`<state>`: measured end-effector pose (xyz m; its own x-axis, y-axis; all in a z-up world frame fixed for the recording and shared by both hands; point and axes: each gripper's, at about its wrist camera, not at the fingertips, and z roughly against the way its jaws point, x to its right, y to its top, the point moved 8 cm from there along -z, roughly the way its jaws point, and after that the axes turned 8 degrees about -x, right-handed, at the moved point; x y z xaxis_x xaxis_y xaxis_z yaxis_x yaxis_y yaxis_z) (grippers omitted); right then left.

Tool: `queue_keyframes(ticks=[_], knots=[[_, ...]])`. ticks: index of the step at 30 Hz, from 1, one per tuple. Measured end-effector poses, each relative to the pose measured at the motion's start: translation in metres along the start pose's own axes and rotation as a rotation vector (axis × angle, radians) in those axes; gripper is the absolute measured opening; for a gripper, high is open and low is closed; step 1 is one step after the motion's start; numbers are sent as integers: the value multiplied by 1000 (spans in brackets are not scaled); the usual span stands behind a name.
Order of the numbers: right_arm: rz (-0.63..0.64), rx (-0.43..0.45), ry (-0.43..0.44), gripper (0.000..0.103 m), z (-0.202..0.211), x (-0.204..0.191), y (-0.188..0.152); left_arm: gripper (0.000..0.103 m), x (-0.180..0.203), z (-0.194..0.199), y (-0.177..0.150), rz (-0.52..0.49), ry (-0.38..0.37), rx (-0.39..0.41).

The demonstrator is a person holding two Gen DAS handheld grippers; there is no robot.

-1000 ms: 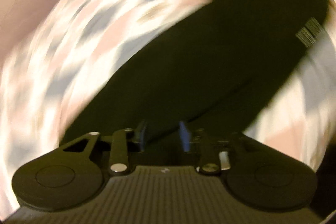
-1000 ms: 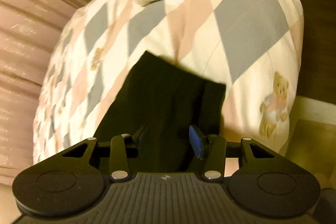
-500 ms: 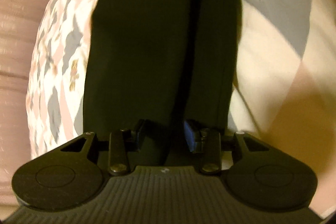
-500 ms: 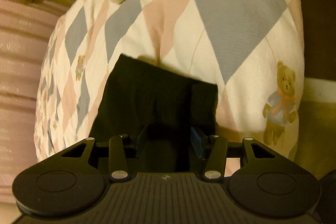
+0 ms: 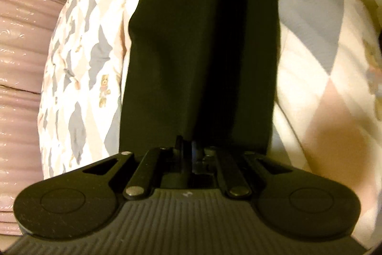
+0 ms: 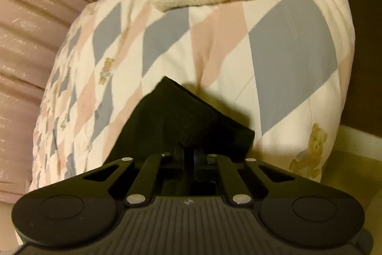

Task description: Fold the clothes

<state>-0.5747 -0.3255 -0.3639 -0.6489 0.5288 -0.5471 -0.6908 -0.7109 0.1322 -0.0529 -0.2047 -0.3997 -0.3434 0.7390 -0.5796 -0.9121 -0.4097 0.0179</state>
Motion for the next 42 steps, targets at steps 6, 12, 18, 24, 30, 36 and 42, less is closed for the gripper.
queue_keyframes(ticks=[6,12,18,24,30,36,42], knots=[[19,-11,-22,5,8,13,-7,5,23,10,-3,19,-4,-39],[48,-40,-159,20,-27,33,-15,4,52,-21,5,111,-36,-133],[134,-2,-352,83,-20,19,-13,33,19,-10,-2,514,-152,-159],[128,68,-362,84,3,-8,-10,35,-52,2,-116,1307,-248,-196],[181,-38,-297,88,-17,-61,-66,29,-95,-18,-274,2017,-151,-165],[126,-196,-105,88,-45,-119,-167,29,-84,-57,-357,2465,-352,-77],[168,-339,-16,88,-68,-170,-269,30,-75,-84,-382,2684,-539,21]])
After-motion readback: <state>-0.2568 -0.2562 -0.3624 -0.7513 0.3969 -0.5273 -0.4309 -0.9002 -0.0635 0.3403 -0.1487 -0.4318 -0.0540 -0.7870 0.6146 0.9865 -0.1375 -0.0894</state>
